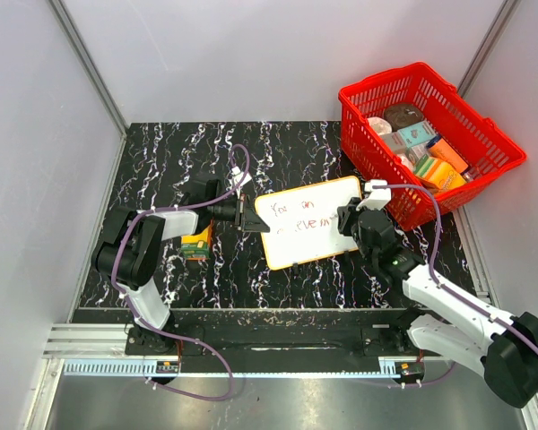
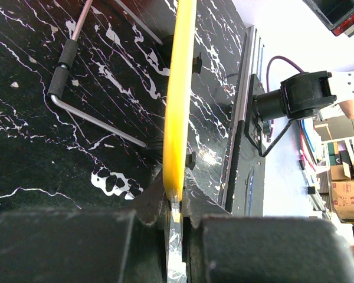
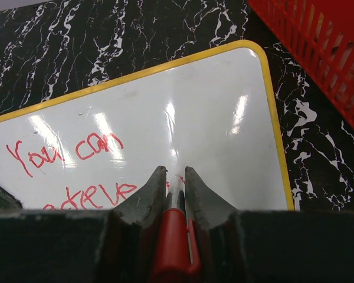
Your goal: Write a sentence on the whiteboard
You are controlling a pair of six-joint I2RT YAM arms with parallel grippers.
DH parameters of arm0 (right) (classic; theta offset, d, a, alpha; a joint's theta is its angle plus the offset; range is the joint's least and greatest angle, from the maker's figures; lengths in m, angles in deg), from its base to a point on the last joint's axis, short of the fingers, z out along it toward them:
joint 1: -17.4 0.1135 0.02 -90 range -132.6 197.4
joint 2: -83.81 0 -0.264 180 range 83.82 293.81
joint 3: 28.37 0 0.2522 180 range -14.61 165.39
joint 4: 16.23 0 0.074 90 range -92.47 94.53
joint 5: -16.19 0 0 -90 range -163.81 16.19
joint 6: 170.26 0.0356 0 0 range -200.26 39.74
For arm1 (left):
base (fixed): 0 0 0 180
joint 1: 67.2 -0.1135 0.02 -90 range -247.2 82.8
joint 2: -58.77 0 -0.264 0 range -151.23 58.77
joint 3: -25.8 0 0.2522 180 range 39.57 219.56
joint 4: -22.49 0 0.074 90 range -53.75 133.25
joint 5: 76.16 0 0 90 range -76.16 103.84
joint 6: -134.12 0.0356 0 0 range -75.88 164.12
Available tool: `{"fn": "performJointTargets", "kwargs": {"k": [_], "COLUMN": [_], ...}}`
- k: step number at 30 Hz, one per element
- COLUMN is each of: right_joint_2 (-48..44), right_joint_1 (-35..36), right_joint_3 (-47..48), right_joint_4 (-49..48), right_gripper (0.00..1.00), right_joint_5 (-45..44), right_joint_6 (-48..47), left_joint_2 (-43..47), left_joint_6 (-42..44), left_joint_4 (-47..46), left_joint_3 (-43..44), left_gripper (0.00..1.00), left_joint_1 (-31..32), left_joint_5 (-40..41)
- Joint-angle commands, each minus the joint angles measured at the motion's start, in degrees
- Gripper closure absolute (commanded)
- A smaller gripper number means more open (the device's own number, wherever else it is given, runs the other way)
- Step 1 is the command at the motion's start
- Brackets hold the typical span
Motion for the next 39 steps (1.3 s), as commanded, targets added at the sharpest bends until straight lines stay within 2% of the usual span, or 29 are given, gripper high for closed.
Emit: {"fn": "performJointTargets", "kwargs": {"k": [1,20,39], "right_joint_2": [-1.3,-1.9,-1.3], "right_joint_1": [-0.4,-0.4,-0.4], "right_joint_3": [0.3,-0.8,1.3], "right_joint_4": [0.9,4.4,2.8], "right_gripper": [1.00,1.00,1.00], "right_joint_5": [1.8,0.0,-3.1], "right_joint_6": [0.8,0.9,0.4], "left_joint_2": [1.9,2.0,2.0], "left_joint_6": [2.5,2.5,2.7], "left_joint_4": [1.1,1.3,1.3], "left_joint_3": [1.0,1.0,1.0], "left_gripper": [1.00,1.00,1.00], "left_joint_1": [0.9,0.9,0.9], "left_joint_5": [0.1,0.2,0.2]}}
